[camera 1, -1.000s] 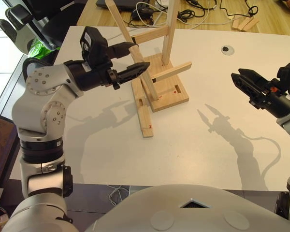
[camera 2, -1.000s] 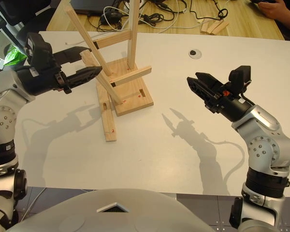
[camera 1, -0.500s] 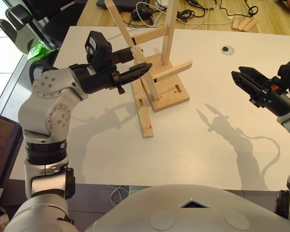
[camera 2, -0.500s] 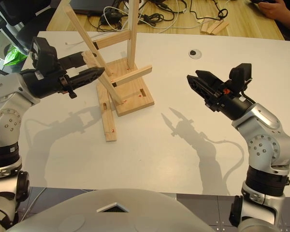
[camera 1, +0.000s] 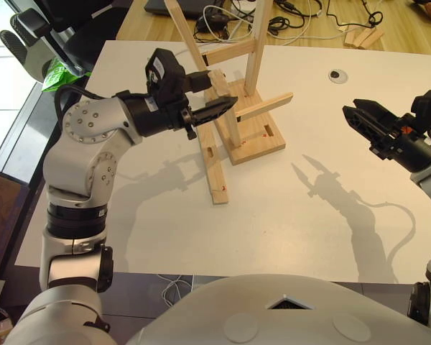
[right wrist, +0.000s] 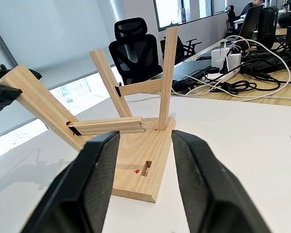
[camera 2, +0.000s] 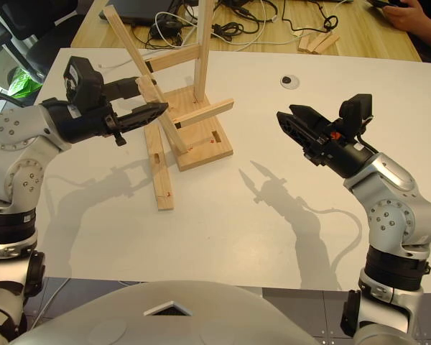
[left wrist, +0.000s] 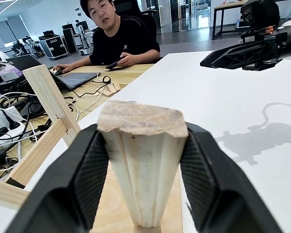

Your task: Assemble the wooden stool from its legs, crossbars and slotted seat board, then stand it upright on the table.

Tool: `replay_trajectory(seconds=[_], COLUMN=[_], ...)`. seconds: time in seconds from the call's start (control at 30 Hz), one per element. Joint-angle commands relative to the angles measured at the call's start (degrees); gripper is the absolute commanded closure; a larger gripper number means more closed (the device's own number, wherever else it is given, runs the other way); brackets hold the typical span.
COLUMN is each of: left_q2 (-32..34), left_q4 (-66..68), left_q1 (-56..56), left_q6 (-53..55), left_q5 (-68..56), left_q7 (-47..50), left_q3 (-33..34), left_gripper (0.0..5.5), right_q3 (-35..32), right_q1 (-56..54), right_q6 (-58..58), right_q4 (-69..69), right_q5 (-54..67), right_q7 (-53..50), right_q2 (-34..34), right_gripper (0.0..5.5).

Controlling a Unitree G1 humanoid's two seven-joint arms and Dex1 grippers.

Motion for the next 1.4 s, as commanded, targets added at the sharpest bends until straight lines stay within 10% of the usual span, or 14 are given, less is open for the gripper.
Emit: replay_trajectory(seconds=[0.03,0.8,1.13,1.4], left_q2=[0.54,3.29,-12.00,-11.22], left_q4=[1.34,-2.85,16.84,27.30], left_q1=[0.71,-6.64,-31.18,-54.85], left_q6=[1.28,16.10,-0.60,-3.82], left_q5=[1.21,-17.02,-5.21,-2.83], left_q7=[-0.38,3.94,10.87,9.44], left_q3=[-0.73,16.07,5.85,8.48], left_gripper=[2.79,2.58,2.58,2.58], right_q3=[-0.07,-0.81,2.01,2.18], right_q1=[-0.73,0.21,-3.97,-4.19], right_q6=[0.01,-0.09,-0.97,-2.37], right_q4=[0.28,-0.33,2.97,3.39], right_q5=[-0.26,0.08,-1.41,-2.35], right_q7=[0.04,0.03,0.80,-0.42], right_q2=[-0.61,-0.49,0.31,1.49], right_gripper=[3.53,3.53,3.53,3.53])
